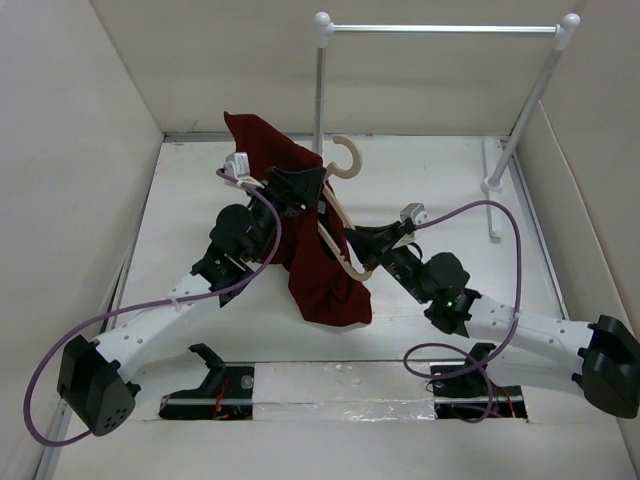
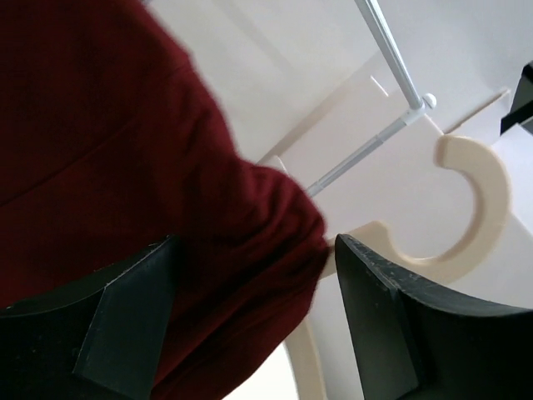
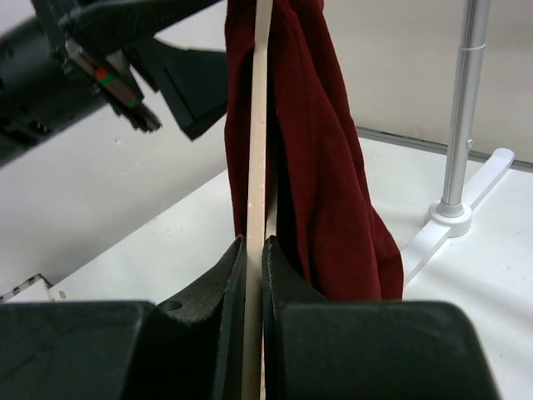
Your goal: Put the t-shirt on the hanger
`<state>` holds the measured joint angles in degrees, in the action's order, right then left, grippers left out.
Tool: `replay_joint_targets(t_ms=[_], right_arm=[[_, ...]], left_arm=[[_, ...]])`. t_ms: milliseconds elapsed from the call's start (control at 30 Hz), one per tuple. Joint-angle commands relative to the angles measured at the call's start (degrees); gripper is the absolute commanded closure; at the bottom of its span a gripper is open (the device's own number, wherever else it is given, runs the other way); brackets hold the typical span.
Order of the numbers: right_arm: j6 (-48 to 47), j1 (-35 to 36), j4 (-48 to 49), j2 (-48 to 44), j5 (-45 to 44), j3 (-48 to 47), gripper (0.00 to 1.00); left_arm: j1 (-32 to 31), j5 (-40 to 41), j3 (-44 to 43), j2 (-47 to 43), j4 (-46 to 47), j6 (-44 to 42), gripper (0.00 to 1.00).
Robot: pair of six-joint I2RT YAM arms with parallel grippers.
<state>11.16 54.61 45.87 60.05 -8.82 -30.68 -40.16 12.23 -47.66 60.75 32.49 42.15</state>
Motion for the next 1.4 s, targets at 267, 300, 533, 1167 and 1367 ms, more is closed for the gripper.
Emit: replay_joint_targets(t_ms=[267,300,533,1167,1367], right_arm=[[-1.58,0.42,4.06,-3.54,-5.69,-2.28,1.0],[-1.4,0.41,4.06,-3.63,-4.99,-2.2,1.0],[-1.05,-0.12,4.23,-3.63,-3.05,-1.49,1.0],[-1.67,-0.12,5.37,-3.54,3.19,-0.7,1.0],[-1.32,-0.12,6.5,-1.43,5.48,-1.93,1.0]], left_arm=[[-0.36,2.17,2.05,-7.48,-0.92,4.08,0.23],[-0.36,2.71,2.57,-9.14,-1.81,4.17,0.23],[2.1,2.37,4.59,-12.32,-0.68,7.41,0.21],[2.63,-1.68,-1.21,-0.02,2.92,9.7,0.24],[2.63,-1.24,1.51,1.12,8.29,11.29,0.4]])
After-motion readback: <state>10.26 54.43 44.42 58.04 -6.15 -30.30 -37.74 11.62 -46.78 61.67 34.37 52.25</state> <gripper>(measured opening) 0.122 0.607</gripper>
